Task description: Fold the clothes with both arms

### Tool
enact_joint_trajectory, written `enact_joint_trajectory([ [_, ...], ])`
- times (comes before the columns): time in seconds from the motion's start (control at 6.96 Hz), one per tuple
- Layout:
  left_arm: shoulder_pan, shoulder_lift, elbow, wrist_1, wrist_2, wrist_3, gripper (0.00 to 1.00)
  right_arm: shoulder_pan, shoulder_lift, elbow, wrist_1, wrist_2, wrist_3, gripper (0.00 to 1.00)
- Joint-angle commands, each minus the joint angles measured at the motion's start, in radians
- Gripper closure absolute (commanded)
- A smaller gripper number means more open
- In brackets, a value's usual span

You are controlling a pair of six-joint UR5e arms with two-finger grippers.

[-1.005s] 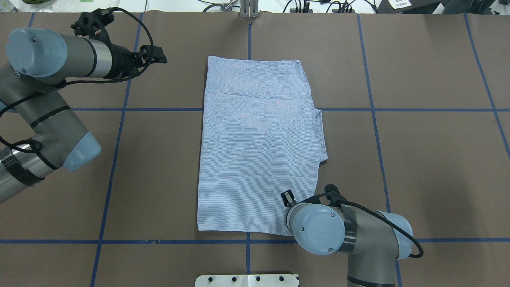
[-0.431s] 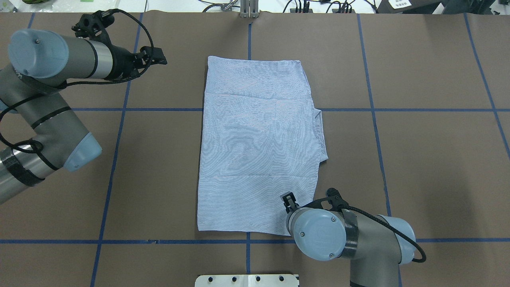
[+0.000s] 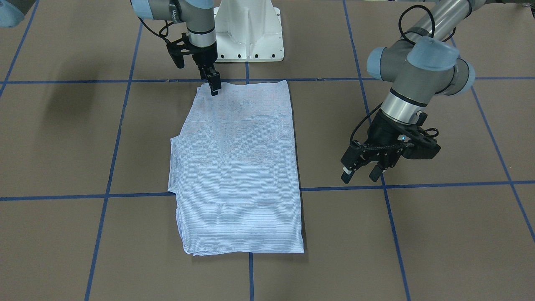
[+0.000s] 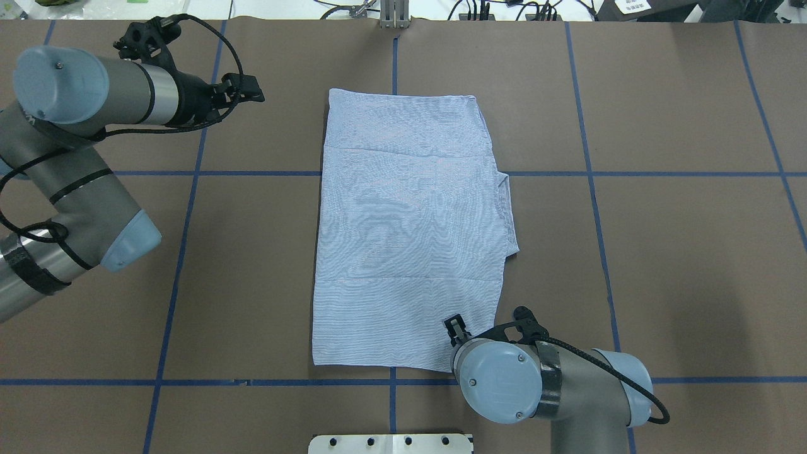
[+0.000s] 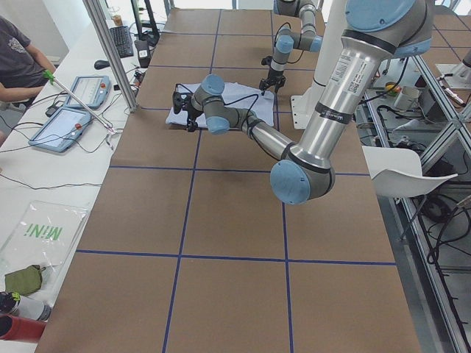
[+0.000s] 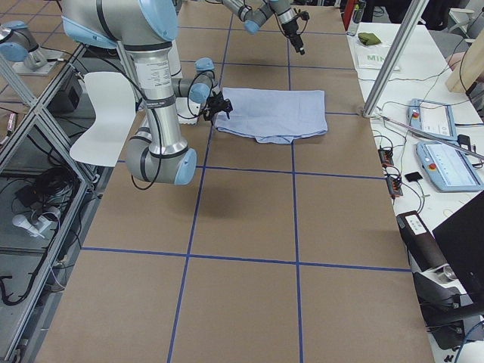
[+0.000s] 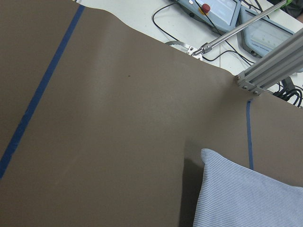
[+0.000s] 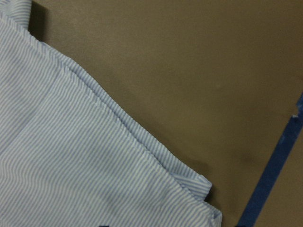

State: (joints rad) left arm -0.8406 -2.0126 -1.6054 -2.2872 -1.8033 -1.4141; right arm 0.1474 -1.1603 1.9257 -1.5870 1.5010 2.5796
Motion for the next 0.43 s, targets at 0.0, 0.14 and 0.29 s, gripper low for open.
enact_joint_trajectory([
  [0.0,0.000,0.000,-0.002,0.000,0.001,0.000,0.00,0.004,-0.001,-0.005,0.001,-0.001,-0.004,0.15],
  [0.14,0.000,0.000,-0.002,0.000,-0.001,0.000,0.00,0.009,0.001,-0.008,-0.001,-0.001,-0.009,0.17],
  [0.29,0.000,0.000,-0.004,0.000,-0.001,0.000,0.00,0.009,0.001,-0.014,-0.001,-0.001,-0.010,0.17],
])
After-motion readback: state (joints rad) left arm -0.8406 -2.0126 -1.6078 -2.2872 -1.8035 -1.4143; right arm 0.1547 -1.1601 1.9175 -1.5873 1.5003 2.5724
